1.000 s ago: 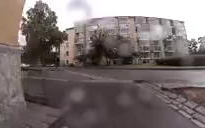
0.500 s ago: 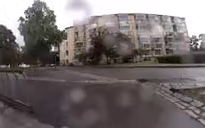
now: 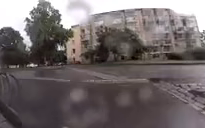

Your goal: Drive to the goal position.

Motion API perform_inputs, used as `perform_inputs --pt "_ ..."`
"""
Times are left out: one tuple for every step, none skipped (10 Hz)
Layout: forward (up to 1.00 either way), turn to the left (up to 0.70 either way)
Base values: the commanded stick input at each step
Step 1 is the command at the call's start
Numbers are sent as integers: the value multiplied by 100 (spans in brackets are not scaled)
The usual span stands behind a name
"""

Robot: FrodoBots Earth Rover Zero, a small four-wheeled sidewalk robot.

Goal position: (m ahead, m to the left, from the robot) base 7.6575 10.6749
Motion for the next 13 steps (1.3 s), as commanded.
perform_inputs --pt "85 34" --pt "85 34" --pt "85 34" --pt "85 34" --pt "85 34" --pt "85 34" --pt "85 34" --pt "85 34" --pt "85 34" --pt "85 34" --pt "85 34" --pt "85 34" --pt "85 34"
